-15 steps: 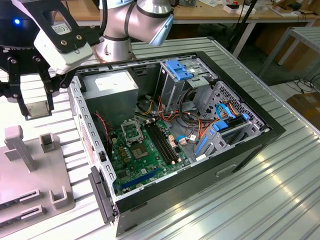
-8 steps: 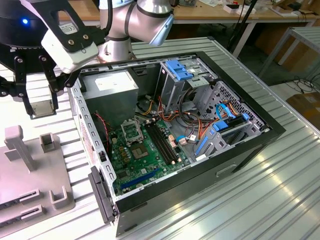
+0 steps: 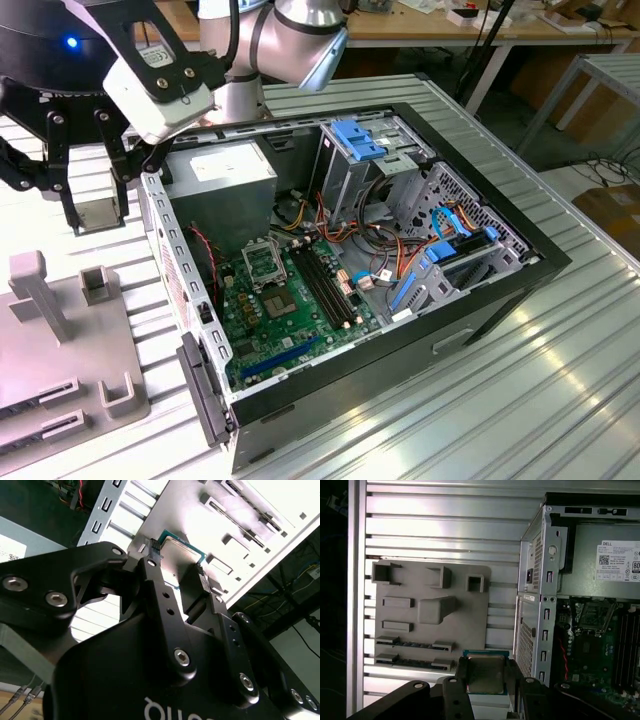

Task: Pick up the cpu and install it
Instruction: 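Pick up the cpu and move it towards the insertion slot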

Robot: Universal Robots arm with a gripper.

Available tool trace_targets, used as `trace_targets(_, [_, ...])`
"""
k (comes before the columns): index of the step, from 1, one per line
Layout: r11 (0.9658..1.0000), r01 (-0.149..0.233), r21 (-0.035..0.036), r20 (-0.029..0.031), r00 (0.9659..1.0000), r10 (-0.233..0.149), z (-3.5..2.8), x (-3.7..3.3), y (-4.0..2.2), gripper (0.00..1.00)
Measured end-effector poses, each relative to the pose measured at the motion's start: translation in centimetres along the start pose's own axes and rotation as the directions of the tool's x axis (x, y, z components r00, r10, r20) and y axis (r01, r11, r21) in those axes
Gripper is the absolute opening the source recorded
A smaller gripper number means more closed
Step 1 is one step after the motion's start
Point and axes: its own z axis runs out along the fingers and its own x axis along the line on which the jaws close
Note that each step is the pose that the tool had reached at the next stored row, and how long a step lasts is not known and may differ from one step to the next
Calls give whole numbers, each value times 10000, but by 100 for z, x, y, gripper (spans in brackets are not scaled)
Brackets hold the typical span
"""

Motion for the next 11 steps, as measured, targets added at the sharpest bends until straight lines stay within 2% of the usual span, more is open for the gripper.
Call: trace_targets(11, [10000, 0, 0, 0, 10000, 0, -6, -104, -6, 41])
